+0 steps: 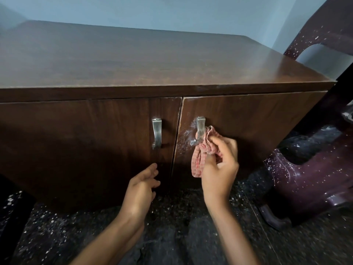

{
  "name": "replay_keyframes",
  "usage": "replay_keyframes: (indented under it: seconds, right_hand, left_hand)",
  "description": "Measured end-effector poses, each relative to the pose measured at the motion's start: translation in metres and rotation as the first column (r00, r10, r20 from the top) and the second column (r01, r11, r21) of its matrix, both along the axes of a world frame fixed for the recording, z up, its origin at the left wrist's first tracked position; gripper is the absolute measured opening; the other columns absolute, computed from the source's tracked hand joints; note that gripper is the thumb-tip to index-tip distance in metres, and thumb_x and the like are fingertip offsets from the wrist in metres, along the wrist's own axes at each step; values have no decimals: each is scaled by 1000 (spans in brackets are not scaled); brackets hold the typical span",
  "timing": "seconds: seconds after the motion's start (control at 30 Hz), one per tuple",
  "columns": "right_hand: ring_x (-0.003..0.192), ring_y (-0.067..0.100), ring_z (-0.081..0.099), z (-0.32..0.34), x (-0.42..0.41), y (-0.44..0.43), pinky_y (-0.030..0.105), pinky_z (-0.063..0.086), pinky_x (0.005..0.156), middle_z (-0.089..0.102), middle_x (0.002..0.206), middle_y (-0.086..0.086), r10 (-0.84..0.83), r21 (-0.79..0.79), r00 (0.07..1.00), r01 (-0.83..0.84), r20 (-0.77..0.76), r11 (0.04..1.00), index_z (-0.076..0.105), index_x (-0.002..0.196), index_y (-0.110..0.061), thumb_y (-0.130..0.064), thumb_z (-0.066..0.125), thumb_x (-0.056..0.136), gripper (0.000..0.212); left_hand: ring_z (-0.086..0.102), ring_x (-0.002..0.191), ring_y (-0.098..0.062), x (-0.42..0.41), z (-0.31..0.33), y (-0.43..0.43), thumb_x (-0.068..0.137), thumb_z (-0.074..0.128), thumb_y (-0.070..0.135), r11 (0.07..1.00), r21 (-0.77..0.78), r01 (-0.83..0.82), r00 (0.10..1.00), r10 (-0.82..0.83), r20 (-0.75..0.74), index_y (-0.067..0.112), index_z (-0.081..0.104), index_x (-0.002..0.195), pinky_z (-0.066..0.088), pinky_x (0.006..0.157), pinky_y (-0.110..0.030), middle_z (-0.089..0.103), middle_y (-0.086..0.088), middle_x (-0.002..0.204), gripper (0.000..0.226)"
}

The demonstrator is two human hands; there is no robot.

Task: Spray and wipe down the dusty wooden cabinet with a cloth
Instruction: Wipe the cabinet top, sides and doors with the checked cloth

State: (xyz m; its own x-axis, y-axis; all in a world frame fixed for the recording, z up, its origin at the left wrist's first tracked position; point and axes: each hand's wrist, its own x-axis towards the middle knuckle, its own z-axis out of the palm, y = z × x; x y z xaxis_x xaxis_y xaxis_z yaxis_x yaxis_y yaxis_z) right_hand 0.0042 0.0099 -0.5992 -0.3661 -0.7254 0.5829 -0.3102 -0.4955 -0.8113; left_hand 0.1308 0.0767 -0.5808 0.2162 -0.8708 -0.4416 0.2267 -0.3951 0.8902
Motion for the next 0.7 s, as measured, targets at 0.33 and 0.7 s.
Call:
replay_keyframes:
  seconds: [0.33,0.7]
  right_hand:
    - [98,25,53,-5,-5,-5,57,43,87,51,100,-8,-5,-82,989,-8,-148,997,67,101,-4,0,41,70,41]
    - [98,29,54,-42,7,3,45,46,85,51,103,7,-62,-46,983,55,-172,997,52,104,-15,-7,45,86,21]
  left_hand:
    - [38,132,-17,-5,0,-3,88,36,-6,1000,13,-16,1000,17,-22,15,44,136,29,108,-38,44,-6,142,53]
    - [43,114,-11,-2,4,-2,88,38,-5,999,18,-38,999,38,-17,16,49,131,31,105,-36,50,-5,136,50]
